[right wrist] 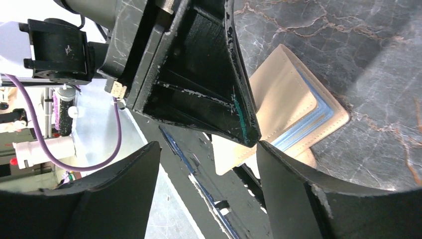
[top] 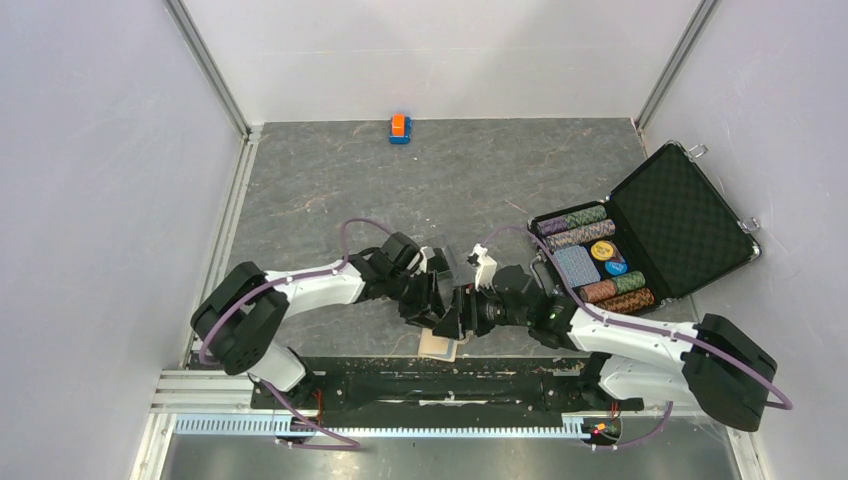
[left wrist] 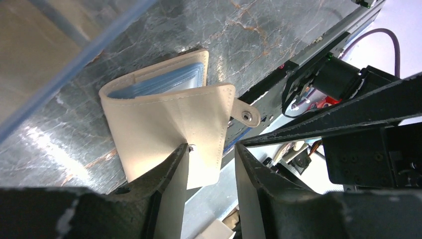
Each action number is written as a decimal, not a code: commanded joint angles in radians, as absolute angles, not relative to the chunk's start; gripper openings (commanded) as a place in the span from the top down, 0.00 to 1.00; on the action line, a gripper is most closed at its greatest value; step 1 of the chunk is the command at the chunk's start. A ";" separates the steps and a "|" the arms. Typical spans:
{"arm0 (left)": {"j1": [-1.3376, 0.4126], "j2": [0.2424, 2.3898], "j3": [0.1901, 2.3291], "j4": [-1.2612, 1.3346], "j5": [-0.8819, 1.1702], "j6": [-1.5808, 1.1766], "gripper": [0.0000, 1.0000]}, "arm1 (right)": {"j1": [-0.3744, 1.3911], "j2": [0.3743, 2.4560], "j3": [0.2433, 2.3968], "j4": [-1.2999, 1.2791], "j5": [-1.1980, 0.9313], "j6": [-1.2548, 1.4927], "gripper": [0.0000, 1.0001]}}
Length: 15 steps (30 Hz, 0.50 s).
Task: Put the credit cards into the card holder
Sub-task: Close the card holder at the center of the board.
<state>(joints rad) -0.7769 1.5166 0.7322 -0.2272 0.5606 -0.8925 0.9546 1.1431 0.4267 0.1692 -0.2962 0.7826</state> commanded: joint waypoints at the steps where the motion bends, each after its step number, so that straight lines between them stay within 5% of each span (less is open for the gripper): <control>1: -0.797 1.548 0.731 -0.119 0.587 -0.938 0.56 | 0.939 1.103 0.425 0.128 -0.261 0.795 0.29; 7: -0.825 1.601 0.720 -0.084 0.564 -0.934 0.75 | 0.875 1.118 0.409 0.118 -0.273 0.768 0.44; 15: -0.862 1.618 0.689 -0.004 0.559 -0.978 0.77 | 0.772 1.214 0.394 0.176 -0.319 0.733 0.66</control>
<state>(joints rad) -0.8425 1.6276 0.7059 -0.0708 0.5591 -0.9199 0.7975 1.1698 0.3996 0.1345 -0.2989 0.7643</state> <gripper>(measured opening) 0.221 0.389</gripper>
